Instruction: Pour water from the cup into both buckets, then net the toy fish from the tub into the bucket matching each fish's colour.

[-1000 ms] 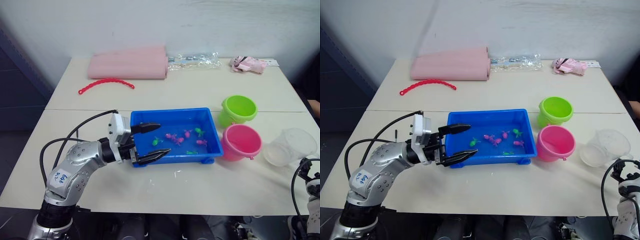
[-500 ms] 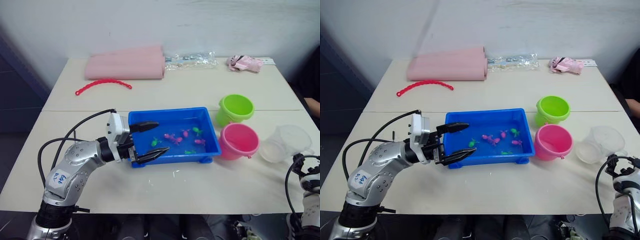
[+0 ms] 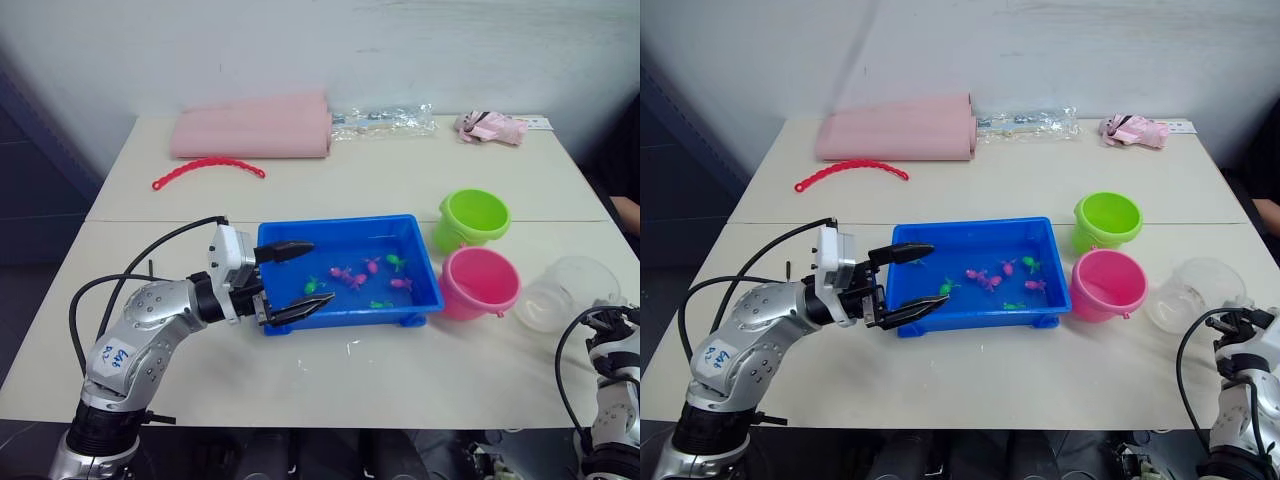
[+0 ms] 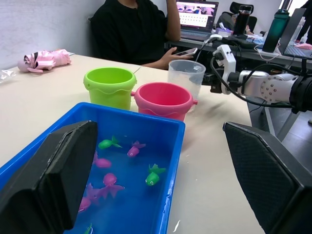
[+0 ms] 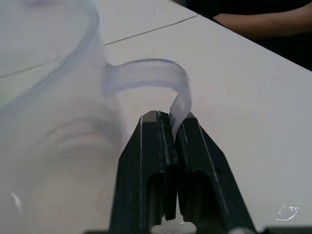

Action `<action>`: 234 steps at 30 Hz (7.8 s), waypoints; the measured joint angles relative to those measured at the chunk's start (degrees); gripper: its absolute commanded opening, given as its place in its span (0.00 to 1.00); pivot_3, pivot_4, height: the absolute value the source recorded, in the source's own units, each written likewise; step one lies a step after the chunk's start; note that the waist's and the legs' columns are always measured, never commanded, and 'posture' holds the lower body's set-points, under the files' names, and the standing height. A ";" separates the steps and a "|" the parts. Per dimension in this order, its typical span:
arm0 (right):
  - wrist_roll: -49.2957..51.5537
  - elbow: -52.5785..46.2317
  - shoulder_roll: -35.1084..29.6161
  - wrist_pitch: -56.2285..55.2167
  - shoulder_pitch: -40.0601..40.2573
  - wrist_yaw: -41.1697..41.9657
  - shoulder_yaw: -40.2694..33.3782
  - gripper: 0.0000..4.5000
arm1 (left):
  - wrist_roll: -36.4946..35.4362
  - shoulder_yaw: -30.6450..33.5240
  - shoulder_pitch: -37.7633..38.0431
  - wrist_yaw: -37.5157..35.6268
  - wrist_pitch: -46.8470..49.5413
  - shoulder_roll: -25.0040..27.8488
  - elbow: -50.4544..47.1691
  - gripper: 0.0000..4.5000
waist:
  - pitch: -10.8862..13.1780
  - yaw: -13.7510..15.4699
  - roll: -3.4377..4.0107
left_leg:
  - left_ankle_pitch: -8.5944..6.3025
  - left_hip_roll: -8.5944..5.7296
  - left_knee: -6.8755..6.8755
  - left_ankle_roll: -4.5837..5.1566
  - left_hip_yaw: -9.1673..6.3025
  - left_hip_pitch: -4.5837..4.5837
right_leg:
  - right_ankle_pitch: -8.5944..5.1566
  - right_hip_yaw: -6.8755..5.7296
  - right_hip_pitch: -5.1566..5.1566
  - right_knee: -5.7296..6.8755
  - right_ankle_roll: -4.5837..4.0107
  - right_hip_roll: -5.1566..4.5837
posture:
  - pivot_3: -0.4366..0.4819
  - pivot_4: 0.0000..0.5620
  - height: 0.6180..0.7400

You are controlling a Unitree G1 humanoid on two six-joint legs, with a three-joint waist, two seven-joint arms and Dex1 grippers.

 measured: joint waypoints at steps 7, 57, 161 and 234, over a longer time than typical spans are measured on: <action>1.27 -4.87 -0.23 0.09 1.70 -0.98 -0.73 0.02 | 0.04 1.25 0.32 -0.72 -0.48 0.77 0.00 1.00 | 0.03 0.01 0.06 | 0.00 0.00 0.00 0.00 0.00 0.00 | 0.00 0.01 -0.01 0.00 0.00 -0.01 | 0.48 0.27 1.00; -30.61 -27.07 -21.68 -12.70 5.63 3.61 8.25 0.02 | 8.53 -6.57 -15.58 -14.63 -4.36 -3.14 19.69 1.00 | 0.17 0.15 0.03 | 0.02 -0.03 0.05 0.09 0.46 -0.01 | 0.10 -0.10 -0.20 0.01 0.19 0.01 | 0.48 0.27 1.00; -17.10 -18.28 -14.37 1.91 -6.46 -2.07 10.72 0.02 | 5.92 0.87 -15.37 -7.81 -1.51 -4.28 18.25 1.00 | 0.17 0.01 0.03 | 0.05 -0.03 0.15 0.12 0.48 0.10 | 0.12 -0.03 -0.12 0.12 0.22 0.00 | 0.48 0.27 1.00; -63.05 27.26 -27.24 -29.85 -49.93 -22.78 51.82 0.02 | 12.65 -2.68 -20.64 -2.80 -5.24 -10.43 26.89 1.00 | 0.18 -1.49 0.01 | 0.09 -0.06 0.12 0.13 0.79 -0.28 | 0.14 0.24 -0.73 0.54 0.27 -0.01 | 0.48 0.27 1.00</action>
